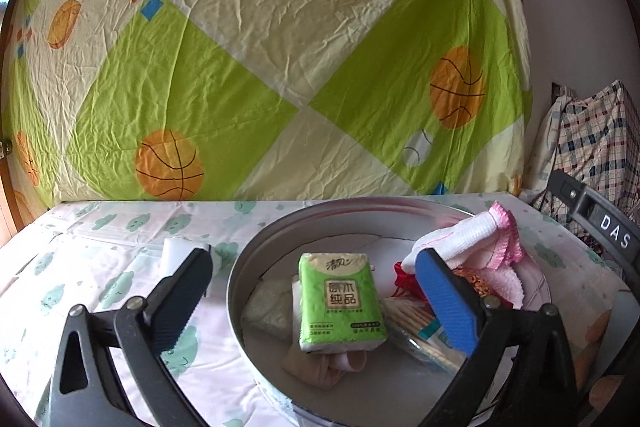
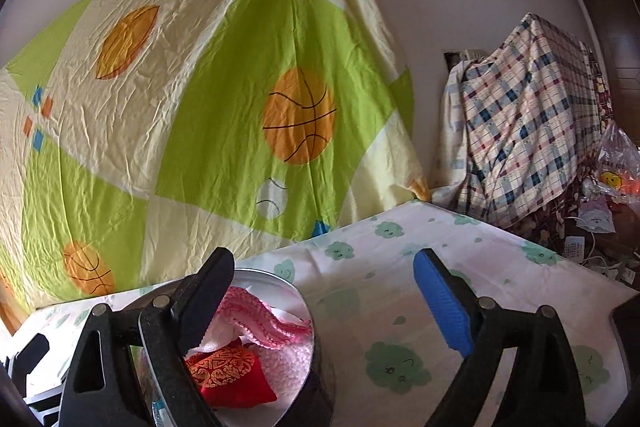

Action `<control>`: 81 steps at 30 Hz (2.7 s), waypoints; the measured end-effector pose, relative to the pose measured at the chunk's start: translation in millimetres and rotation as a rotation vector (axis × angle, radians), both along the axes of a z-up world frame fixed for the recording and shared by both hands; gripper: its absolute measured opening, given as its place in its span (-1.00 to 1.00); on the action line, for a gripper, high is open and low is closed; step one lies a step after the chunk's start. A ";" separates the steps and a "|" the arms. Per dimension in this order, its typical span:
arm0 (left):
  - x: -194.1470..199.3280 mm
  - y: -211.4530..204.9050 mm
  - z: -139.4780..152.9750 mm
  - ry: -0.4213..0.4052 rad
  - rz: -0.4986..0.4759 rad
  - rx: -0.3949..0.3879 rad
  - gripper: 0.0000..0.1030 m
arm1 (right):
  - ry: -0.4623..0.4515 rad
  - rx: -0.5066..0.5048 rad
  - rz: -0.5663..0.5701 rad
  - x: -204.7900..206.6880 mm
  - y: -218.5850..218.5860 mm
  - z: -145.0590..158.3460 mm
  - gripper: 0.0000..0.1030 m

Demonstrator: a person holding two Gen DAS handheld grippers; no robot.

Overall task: Organize soft objects
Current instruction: 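Withdraw both open tools from the tin toward the white sponge block, then grasp the white sponge block with the right tool and lift it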

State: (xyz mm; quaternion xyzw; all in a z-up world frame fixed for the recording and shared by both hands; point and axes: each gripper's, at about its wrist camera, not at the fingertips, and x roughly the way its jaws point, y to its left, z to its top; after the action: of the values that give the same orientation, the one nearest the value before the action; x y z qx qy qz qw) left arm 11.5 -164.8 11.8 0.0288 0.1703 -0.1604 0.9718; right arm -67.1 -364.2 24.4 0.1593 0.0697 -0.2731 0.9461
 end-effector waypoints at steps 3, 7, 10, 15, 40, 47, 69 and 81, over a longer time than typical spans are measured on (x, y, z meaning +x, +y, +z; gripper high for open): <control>-2.2 10.1 0.1 0.004 0.020 -0.012 0.99 | -0.020 -0.020 -0.038 -7.7 4.8 1.4 0.80; -5.4 20.3 0.9 -0.001 0.040 -0.012 0.99 | -0.016 -0.097 -0.067 -13.5 23.5 3.3 0.80; -8.5 26.0 0.1 -0.012 0.052 0.008 0.99 | -0.041 -0.133 -0.082 -21.0 39.8 3.8 0.80; -9.4 36.6 -1.6 -0.006 0.071 0.022 0.99 | -0.009 -0.199 -0.063 -21.3 62.0 2.2 0.80; -0.2 102.6 -7.9 -0.008 0.176 0.077 0.99 | 0.005 -0.072 -0.047 -27.5 107.6 -6.2 0.80; 14.3 140.9 -9.6 0.012 0.246 0.075 0.99 | 0.024 -0.073 0.046 -11.9 147.6 -7.7 0.80; 55.7 238.5 -13.4 0.045 0.416 0.061 0.99 | 0.154 -0.121 0.336 76.7 268.3 -14.7 0.80; 87.5 287.5 -15.5 0.077 0.504 0.025 0.99 | 0.326 -0.036 0.431 154.6 299.9 -31.5 0.80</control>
State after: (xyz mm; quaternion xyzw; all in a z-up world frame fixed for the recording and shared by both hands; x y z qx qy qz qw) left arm 99.0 122.7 -3.6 -0.0086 0.2110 0.0882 0.9734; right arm 87.5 -64.3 -7.0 0.0780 0.2487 -0.0887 0.9614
